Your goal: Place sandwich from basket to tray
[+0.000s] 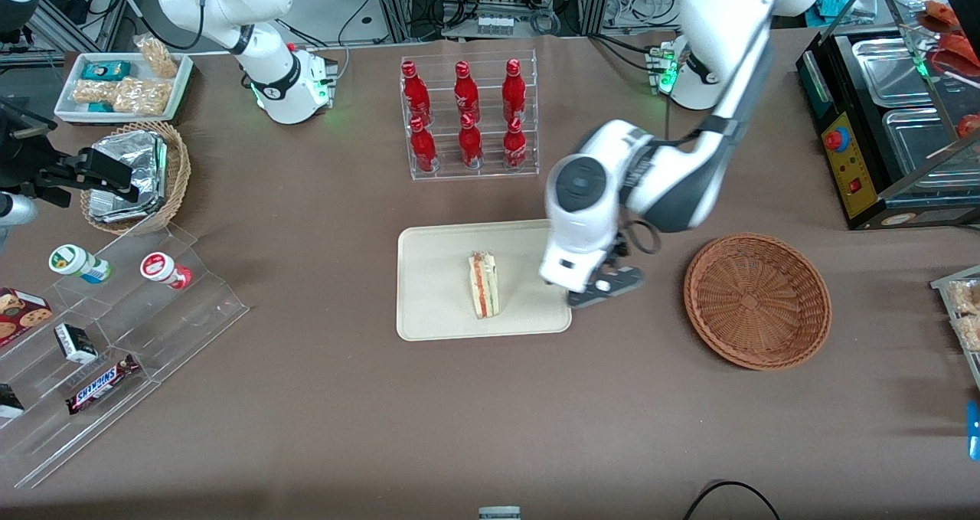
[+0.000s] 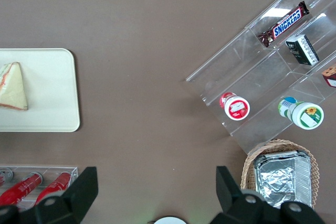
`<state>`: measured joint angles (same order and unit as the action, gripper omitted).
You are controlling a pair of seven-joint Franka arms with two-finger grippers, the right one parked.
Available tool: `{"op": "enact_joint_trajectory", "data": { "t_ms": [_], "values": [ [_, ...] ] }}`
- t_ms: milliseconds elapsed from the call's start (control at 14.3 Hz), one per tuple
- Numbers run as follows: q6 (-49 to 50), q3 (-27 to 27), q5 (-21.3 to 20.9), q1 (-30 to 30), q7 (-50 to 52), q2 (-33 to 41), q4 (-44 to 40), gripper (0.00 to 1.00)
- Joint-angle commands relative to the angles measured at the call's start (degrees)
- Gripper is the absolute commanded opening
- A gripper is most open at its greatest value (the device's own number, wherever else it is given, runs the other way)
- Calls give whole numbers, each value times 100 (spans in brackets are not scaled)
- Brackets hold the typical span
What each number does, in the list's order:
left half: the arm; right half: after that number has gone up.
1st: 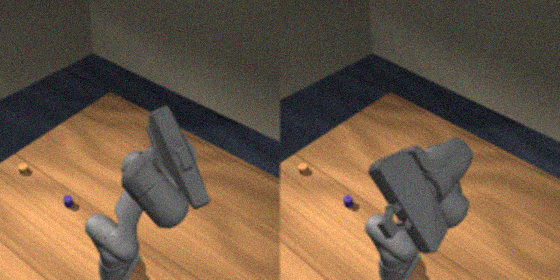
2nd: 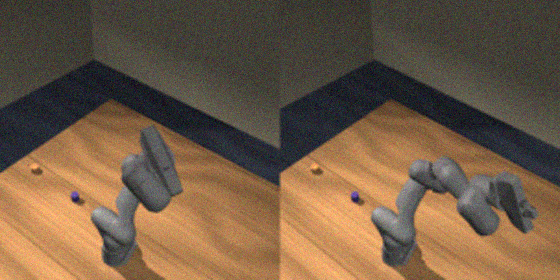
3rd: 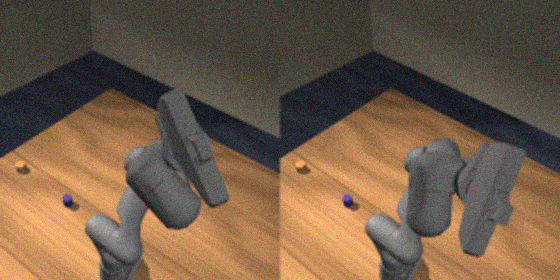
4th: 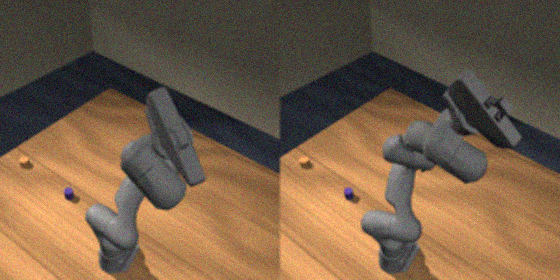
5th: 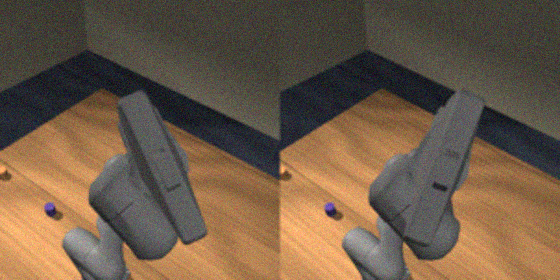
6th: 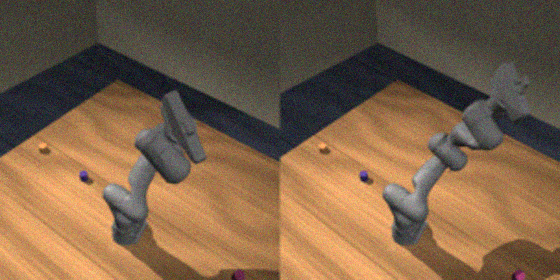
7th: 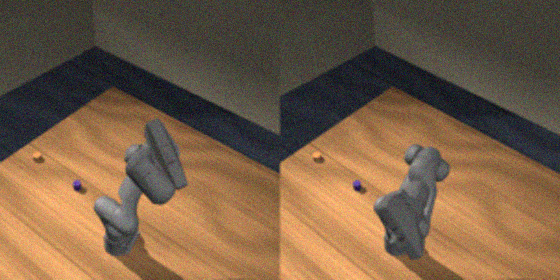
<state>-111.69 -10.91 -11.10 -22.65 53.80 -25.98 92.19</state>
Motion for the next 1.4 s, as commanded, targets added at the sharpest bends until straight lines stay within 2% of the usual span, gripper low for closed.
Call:
{"op": "enact_joint_trajectory", "data": {
  "t_ms": [0,210,350,700,840,1050,1330],
  "values": [
    [269,-51,353,567,-1095,961,826,100],
    [1130,-43,590,1103,-2212,1480,827,100],
    [1613,-25,600,1394,-2863,1779,819,100],
    [2011,-43,609,2307,-4392,2561,801,100],
    [2063,-25,609,2563,-5008,2659,583,100],
    [2038,290,617,2696,-5274,2650,318,100],
    [2046,485,942,2661,-5274,2650,186,100]
  ]
}}
